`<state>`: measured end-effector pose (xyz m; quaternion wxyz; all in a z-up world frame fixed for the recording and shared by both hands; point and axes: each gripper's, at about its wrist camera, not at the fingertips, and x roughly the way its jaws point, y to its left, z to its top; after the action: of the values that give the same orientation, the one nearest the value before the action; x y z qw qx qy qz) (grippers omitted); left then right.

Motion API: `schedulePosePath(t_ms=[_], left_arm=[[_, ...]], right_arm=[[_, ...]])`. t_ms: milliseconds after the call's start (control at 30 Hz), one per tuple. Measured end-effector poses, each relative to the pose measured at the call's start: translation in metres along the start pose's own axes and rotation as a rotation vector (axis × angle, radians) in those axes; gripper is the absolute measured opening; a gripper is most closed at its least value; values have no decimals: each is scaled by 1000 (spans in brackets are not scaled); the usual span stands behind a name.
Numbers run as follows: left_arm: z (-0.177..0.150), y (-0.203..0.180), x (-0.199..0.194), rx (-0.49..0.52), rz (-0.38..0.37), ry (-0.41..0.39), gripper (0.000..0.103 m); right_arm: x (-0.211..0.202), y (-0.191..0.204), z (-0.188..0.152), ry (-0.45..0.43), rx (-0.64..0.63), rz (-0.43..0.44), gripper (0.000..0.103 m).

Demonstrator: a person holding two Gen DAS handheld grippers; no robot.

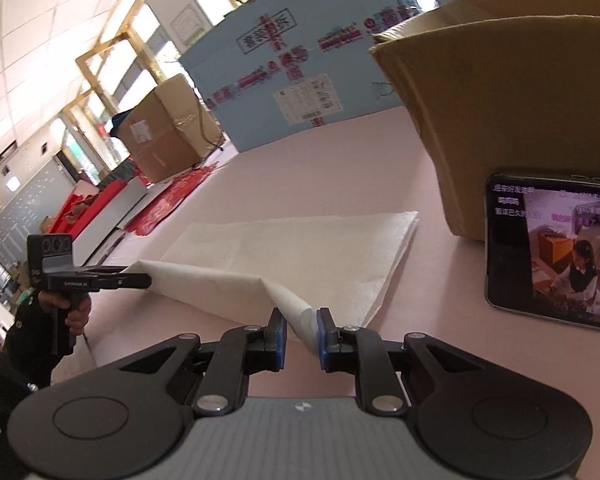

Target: Fold shopping bag

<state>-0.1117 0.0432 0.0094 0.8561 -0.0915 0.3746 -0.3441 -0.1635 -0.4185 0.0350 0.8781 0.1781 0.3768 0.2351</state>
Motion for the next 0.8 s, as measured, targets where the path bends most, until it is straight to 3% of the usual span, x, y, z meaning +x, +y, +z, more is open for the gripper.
schedulePosePath(t_ms=[67, 233, 300, 400, 533, 633, 667, 700, 800], left_arm=[[0, -5, 1, 34, 41, -3, 24], [-6, -26, -2, 177, 191, 2, 28], [-8, -31, -5, 218, 260, -11, 44], [-5, -41, -18, 257, 346, -115, 67], [4, -67, -28, 321, 311, -286, 73], [11, -94, -4, 427, 300, -306, 72], [13, -99, 8, 456, 281, -281, 65], [15, -103, 19, 479, 257, -251, 44], [18, -105, 48, 499, 174, -129, 24]], right_arm=[[6, 0, -1, 2, 40, -66, 16], [15, 26, -5, -15, -103, -230, 15], [19, 36, -9, -20, -177, -280, 15], [26, 54, -17, -31, -311, -367, 14], [30, 67, -24, -31, -408, -418, 15], [30, 69, -25, -39, -409, -419, 15], [30, 69, -25, -42, -409, -419, 15], [31, 69, -25, -45, -406, -420, 15], [30, 70, -27, -54, -411, -427, 15]])
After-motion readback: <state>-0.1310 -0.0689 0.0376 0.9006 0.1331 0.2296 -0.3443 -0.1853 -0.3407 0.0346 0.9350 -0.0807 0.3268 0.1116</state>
